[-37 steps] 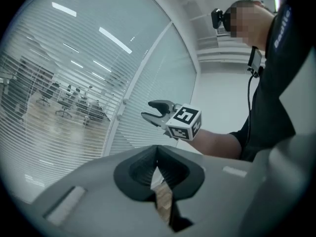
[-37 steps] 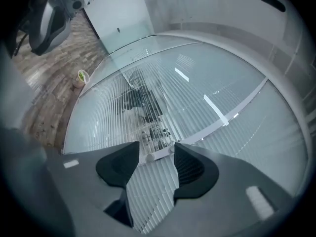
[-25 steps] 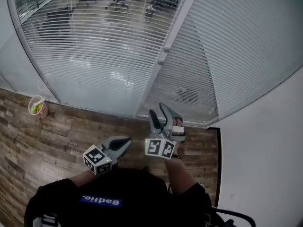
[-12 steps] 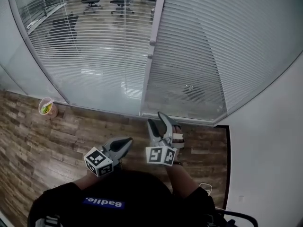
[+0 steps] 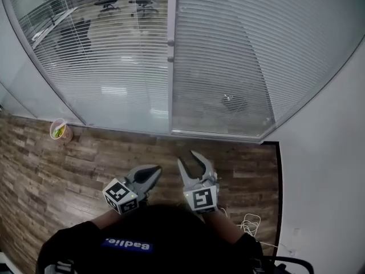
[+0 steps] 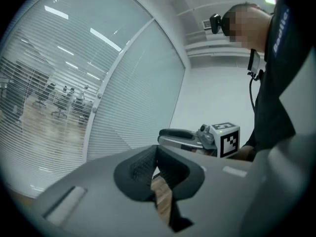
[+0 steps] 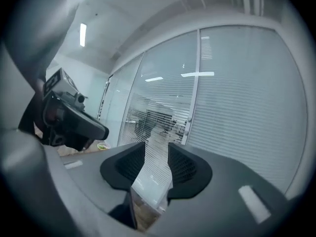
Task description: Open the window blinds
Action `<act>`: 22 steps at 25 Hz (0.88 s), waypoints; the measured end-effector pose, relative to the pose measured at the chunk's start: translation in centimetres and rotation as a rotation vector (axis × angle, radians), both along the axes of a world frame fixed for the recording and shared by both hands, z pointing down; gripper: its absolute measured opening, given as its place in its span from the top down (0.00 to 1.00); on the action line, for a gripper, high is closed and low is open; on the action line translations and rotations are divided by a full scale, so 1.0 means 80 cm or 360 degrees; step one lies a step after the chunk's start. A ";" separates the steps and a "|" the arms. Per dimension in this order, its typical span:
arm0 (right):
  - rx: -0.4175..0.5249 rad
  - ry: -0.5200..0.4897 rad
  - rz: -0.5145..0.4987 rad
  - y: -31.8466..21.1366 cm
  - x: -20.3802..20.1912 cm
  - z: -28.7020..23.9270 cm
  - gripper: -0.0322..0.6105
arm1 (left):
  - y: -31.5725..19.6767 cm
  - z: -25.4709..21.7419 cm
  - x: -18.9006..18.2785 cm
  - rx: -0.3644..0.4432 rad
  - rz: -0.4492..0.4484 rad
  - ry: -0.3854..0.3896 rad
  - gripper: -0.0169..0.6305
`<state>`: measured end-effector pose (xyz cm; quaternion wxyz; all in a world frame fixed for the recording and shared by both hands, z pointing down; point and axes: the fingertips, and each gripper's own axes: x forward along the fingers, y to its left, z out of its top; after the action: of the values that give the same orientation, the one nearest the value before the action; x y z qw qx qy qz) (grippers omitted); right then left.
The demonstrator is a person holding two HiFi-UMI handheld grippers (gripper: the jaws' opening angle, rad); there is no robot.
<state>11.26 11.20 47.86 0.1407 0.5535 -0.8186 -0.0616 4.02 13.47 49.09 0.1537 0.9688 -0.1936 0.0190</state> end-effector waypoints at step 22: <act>-0.0265 -0.0590 -0.0225 0.040 -0.077 0.031 0.90 | 0.006 0.001 -0.025 0.0096 0.0229 0.0004 0.97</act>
<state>5.07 14.42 50.33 0.0284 0.4830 -0.8695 0.0995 2.03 13.92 49.17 0.1229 0.9844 -0.1237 0.0229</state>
